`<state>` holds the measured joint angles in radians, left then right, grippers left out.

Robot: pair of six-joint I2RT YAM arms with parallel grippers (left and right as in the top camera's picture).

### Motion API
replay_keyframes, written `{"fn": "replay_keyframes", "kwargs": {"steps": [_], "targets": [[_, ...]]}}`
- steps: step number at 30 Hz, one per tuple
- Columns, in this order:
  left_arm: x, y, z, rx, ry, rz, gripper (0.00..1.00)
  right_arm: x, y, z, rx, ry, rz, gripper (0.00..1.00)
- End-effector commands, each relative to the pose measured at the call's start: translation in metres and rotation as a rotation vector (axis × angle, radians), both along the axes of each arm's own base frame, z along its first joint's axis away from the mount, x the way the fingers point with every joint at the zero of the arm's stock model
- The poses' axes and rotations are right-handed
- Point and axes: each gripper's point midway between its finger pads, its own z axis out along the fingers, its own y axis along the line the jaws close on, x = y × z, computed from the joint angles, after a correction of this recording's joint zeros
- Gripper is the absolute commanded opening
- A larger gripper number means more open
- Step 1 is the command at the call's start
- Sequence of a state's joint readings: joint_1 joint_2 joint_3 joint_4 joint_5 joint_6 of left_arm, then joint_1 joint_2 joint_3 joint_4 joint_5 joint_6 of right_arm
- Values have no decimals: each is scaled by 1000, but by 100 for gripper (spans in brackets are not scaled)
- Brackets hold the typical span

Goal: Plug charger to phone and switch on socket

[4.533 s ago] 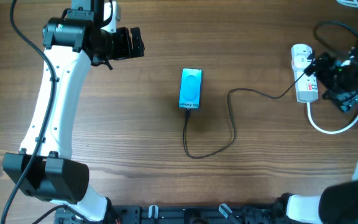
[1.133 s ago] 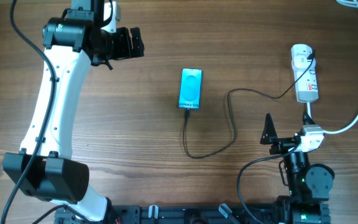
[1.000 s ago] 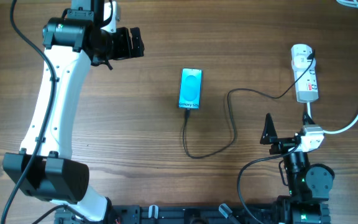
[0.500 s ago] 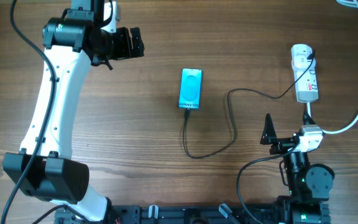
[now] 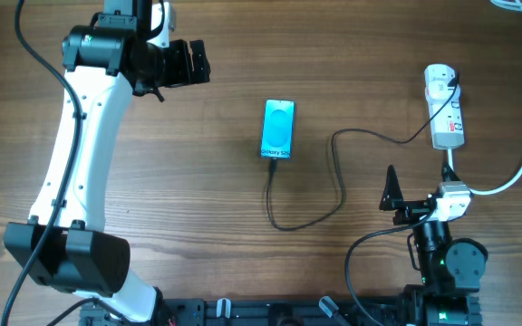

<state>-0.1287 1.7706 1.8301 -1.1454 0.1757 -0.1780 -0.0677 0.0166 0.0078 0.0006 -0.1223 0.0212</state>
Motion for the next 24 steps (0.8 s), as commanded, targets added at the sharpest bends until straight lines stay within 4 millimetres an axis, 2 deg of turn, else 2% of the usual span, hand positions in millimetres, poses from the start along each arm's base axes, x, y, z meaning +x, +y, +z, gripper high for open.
{"fn": "replay_keyframes", "kwargs": {"steps": [1, 10, 14, 17, 21, 24], "targets": [[2, 2, 2, 10, -10, 1, 100, -1, -1, 3, -20, -16, -6, 100], [-1, 2, 0, 11, 3, 1, 100, -1, -1, 3, -19, -16, -7, 100], [-21, -1, -2, 39, 18, -20, 100, -1, -1, 3, -19, -16, -6, 100], [-36, 3, 6, 47, -72, -13, 100, -1, -1, 3, -19, -16, -6, 100], [-84, 11, -7, 35, -188, -11, 100, -1, -1, 3, -19, -16, -6, 100], [-100, 5, -10, 32, -347, -116, 100, -1, -1, 3, -19, -16, -6, 100]]}}
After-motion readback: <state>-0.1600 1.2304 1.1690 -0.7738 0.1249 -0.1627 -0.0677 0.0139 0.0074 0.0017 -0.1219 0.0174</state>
